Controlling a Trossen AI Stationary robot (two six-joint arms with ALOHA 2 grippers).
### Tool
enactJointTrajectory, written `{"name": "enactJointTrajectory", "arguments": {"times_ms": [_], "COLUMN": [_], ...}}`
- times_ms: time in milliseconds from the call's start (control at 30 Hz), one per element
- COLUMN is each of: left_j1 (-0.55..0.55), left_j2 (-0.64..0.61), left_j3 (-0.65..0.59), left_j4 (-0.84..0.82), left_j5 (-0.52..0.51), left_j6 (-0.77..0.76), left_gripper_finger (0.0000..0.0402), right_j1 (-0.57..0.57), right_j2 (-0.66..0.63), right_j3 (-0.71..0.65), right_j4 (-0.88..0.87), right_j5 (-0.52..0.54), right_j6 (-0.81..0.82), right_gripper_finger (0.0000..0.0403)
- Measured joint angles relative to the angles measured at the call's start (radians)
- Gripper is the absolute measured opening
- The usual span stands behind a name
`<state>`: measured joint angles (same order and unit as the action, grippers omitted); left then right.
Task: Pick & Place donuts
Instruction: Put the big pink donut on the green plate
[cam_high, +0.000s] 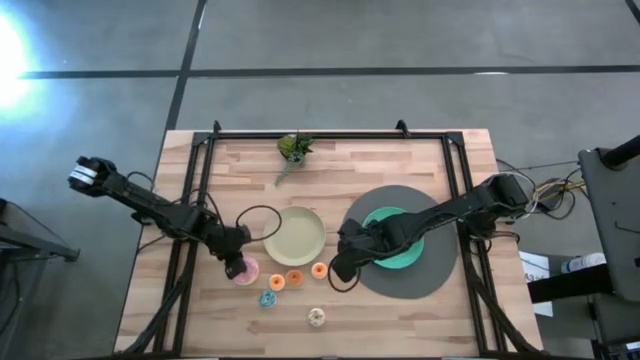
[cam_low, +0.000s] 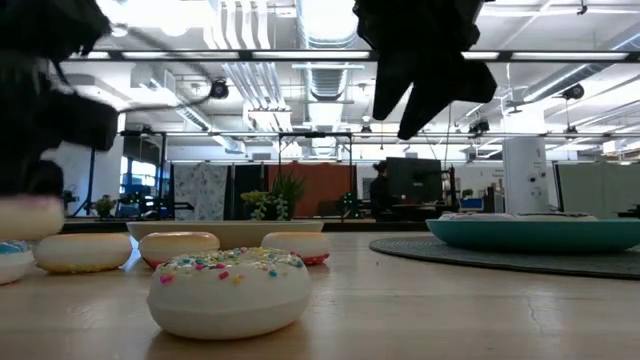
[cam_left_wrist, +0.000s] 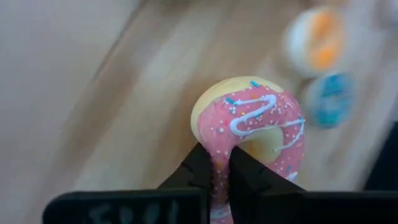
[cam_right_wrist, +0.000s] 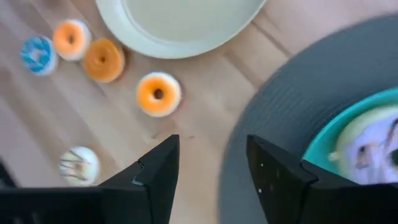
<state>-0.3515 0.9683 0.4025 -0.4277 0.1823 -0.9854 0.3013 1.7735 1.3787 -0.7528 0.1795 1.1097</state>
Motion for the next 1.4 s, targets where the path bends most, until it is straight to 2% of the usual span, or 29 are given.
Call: {"name": "enactJointTrajectory", "arguments": {"times_ms": [100, 267, 367, 600, 867, 1167, 1400], "left_j1": [0.006, 0.048, 0.088, 0.154, 0.18, 0.182, 0.189], "left_j2": [-0.037, -0.043, -0.014, 0.077, 0.209, 0.312, 0.322], "left_j3": [0.064, 0.156, 0.188, 0.237, 0.354, 0.482, 0.493], "left_j4": [0.002, 0.021, 0.043, 0.187, 0.198, 0.198, 0.179], "left_j5": [-0.013, -0.098, -0.149, -0.202, -0.202, -0.192, -0.184], "left_j6": [0.005, 0.054, 0.104, 0.191, 0.287, 0.364, 0.373], "left_gripper_finger": [0.0003, 0.0002, 0.0001, 0.0001, 0.0001, 0.0001, 0.0001], "right_j1": [-0.002, -0.015, -0.042, -0.083, -0.086, -0.086, -0.085], "right_j2": [-0.002, -0.002, -0.002, -0.002, -0.002, -0.001, -0.001], "right_j3": [-0.025, -0.118, -0.145, -0.143, -0.124, -0.125, -0.125], "right_j4": [0.12, 0.577, 0.729, 0.745, 0.745, 0.723, 0.647], "right_j5": [-0.034, -0.072, -0.056, -0.05, -0.048, -0.043, -0.05], "right_j6": [0.082, 0.13, 0.171, 0.17, 0.139, 0.106, 0.107], "right_gripper_finger": [0.0168, 0.0168, 0.0176, 0.0231, 0.0273, 0.0267, 0.0205]}}
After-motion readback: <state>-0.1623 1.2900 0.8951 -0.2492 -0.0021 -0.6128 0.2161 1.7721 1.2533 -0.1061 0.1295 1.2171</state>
